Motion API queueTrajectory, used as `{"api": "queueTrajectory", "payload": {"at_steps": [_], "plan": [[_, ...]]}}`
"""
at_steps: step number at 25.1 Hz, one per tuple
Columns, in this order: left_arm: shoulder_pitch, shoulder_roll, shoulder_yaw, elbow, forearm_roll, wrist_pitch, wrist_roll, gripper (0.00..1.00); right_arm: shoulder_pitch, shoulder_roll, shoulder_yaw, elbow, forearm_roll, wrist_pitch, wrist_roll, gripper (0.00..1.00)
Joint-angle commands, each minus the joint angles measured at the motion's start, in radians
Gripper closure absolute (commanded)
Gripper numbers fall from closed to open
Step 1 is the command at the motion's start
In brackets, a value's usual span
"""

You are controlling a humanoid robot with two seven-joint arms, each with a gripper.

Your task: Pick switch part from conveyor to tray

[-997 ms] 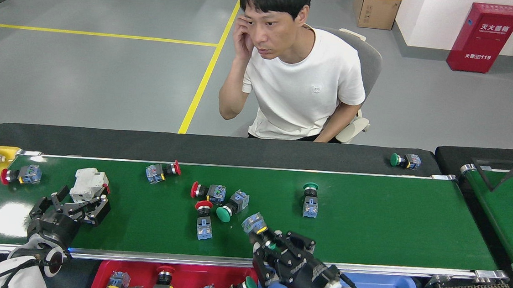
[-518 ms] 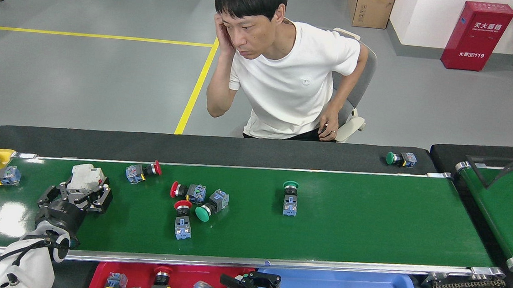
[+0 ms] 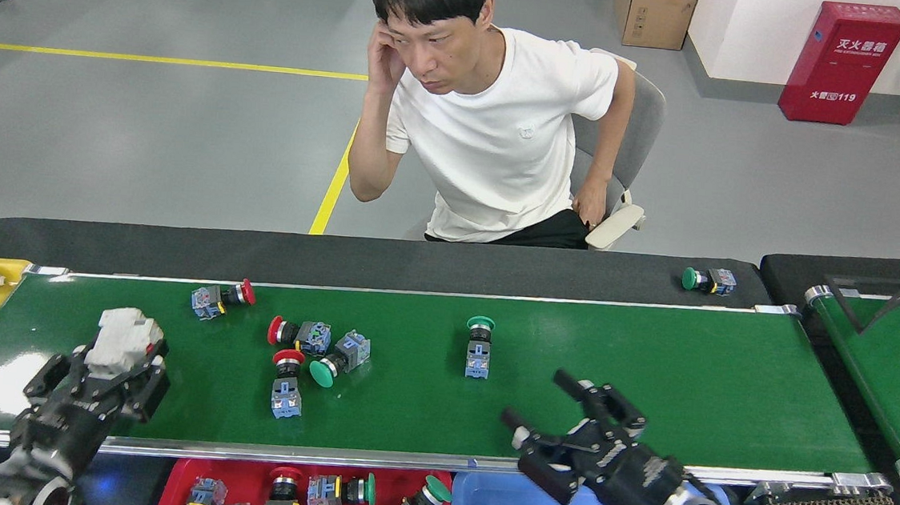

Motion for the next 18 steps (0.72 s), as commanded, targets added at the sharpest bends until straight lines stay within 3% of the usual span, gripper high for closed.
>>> {"api": "queueTrajectory", "payload": {"at_steps": [1,4,6,11,14,18], "plan": [[0.094,0.002,0.016,-0.144,0.036,-0.022,-0.006,0.79,-0.002,-0.025,-0.055,-0.012,-0.002,0.124,-0.014,0.04],[0.232,-0.011,0.015,-0.31,0.059,-0.025,-0.006,0.78,0.03,-0.065,-0.127,-0.012,-0.002,0.171,-0.092,0.04],[0.255,-0.032,-0.016,-0.328,0.054,-0.046,-0.005,0.78,0.089,-0.08,-0.161,-0.013,0.001,0.173,-0.193,0.04],[0.149,-0.026,-0.153,-0.327,-0.005,-0.223,-0.005,0.77,0.245,-0.141,-0.168,-0.033,0.001,0.164,-0.322,0.04],[0.064,-0.041,-0.271,-0.325,-0.12,-0.281,-0.005,0.75,0.262,-0.146,-0.168,-0.035,0.0,0.161,-0.324,0.04],[-0.01,-0.038,-0.461,-0.325,-0.159,-0.316,-0.012,0.74,0.26,-0.147,-0.168,-0.035,0.0,0.162,-0.324,0.04]]}}
